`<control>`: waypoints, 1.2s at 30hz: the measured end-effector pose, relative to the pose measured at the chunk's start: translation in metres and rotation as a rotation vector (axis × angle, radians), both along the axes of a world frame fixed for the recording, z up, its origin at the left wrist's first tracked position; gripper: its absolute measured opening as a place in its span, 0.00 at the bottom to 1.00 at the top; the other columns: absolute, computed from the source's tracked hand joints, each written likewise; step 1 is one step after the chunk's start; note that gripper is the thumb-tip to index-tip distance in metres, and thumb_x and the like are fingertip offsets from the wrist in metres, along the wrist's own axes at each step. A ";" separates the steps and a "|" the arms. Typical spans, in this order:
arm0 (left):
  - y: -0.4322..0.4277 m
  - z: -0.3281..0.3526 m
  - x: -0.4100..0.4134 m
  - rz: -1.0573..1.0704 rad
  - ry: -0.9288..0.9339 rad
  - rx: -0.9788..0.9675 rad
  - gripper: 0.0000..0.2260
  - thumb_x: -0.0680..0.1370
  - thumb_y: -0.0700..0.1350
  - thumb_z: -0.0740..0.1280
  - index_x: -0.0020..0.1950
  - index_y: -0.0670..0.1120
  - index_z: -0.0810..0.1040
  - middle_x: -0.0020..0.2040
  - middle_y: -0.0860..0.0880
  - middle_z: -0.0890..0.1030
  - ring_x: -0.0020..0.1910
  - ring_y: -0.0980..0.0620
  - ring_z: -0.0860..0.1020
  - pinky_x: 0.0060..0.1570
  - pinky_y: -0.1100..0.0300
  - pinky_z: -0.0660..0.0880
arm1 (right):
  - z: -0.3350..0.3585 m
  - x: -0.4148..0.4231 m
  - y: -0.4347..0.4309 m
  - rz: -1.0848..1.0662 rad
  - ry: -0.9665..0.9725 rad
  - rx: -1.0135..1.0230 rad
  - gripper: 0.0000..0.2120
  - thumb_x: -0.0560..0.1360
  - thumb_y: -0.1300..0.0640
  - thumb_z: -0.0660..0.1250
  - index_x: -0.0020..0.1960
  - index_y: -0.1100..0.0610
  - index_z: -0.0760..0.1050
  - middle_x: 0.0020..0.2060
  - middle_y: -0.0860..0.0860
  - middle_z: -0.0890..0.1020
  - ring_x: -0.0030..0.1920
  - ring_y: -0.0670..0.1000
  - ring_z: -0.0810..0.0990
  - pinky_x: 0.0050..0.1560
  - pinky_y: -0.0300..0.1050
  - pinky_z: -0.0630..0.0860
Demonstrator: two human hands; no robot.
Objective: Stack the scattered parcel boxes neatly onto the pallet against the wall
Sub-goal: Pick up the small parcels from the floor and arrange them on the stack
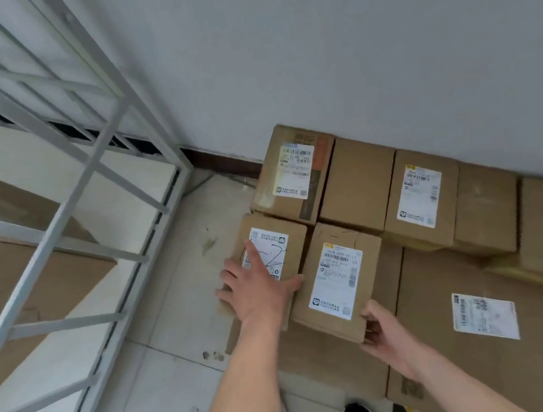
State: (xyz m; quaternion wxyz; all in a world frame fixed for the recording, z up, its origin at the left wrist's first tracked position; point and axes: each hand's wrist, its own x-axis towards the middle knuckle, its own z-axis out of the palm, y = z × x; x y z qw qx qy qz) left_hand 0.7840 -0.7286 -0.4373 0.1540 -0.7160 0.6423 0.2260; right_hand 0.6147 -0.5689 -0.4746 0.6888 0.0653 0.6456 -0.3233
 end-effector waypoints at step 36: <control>0.396 0.257 -0.517 -1.161 0.303 0.200 0.39 0.77 0.71 0.51 0.81 0.50 0.48 0.81 0.47 0.54 0.79 0.45 0.47 0.75 0.39 0.45 | 0.283 -0.358 0.497 -0.610 0.633 0.238 0.28 0.80 0.43 0.58 0.76 0.54 0.62 0.73 0.53 0.66 0.72 0.55 0.66 0.67 0.47 0.62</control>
